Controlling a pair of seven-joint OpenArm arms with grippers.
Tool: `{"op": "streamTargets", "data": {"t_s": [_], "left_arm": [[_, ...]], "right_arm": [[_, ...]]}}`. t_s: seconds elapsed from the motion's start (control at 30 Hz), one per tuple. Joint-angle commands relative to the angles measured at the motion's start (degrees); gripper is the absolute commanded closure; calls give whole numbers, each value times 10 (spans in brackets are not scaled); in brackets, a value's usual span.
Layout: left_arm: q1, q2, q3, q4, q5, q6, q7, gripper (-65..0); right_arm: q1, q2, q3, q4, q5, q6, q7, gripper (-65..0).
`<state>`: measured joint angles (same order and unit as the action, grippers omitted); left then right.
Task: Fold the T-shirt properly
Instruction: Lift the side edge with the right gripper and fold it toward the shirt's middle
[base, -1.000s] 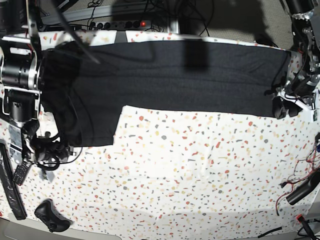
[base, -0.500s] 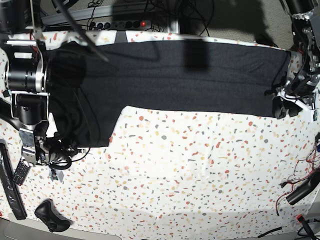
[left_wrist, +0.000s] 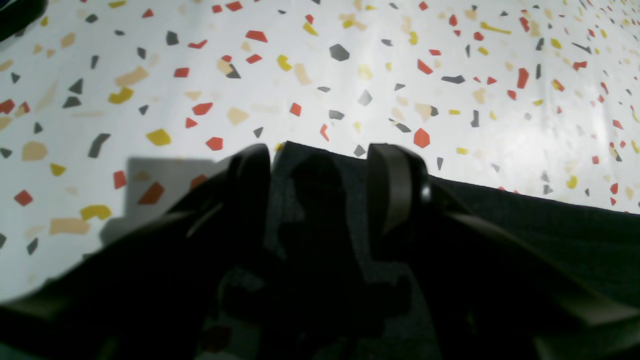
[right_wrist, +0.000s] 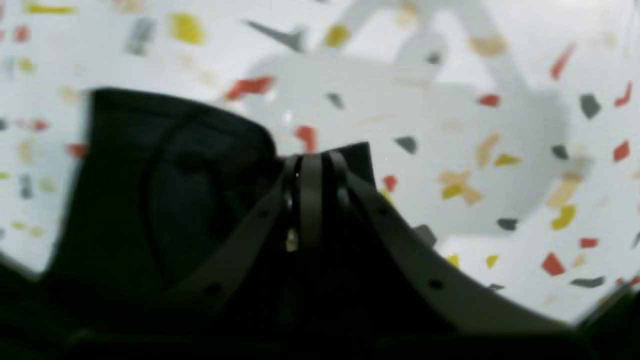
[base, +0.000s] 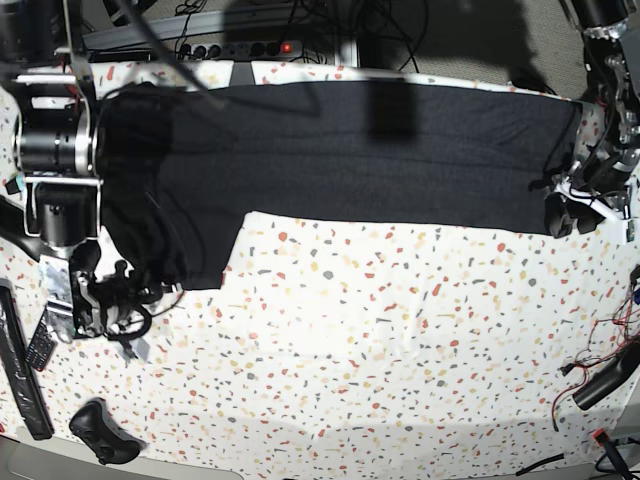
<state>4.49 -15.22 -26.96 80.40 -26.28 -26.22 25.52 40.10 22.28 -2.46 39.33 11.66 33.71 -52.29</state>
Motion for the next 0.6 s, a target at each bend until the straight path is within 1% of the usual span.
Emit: {"op": "streamTargets", "data": {"t_s": [0.0,0.07,0.17,0.23,0.3,0.47,0.57], "left_arm": [[-7,-8,-3,11,-7,-4,-13,-296],[-7,-8,-3,11,-7,-4,-13,-296],[-7,-8,-3,11,-7,-4,-13,-296],[-7,-8,-3,11,-7,-4,-13,-296],[-7,-8,-3,11,-7,-4,-13,-296],[-7,-8,-3,11,-5,-4,-7,-296],[-7,-8,-3,11,17,-4,-7,-296]], "right_arm": [[16,8,1,38,18,9,-9,0],[-12,8,1,106,52,24,-42,0],[-75,8,1,224,90,25,-66,0],[-124,7,1,307,103,25,-75,0],[-172,3,1,378,103,24,-87,0],[-282,1,2,504,130,23,-80,0],[-340,1,2,578,130,23,-77,0]]}}
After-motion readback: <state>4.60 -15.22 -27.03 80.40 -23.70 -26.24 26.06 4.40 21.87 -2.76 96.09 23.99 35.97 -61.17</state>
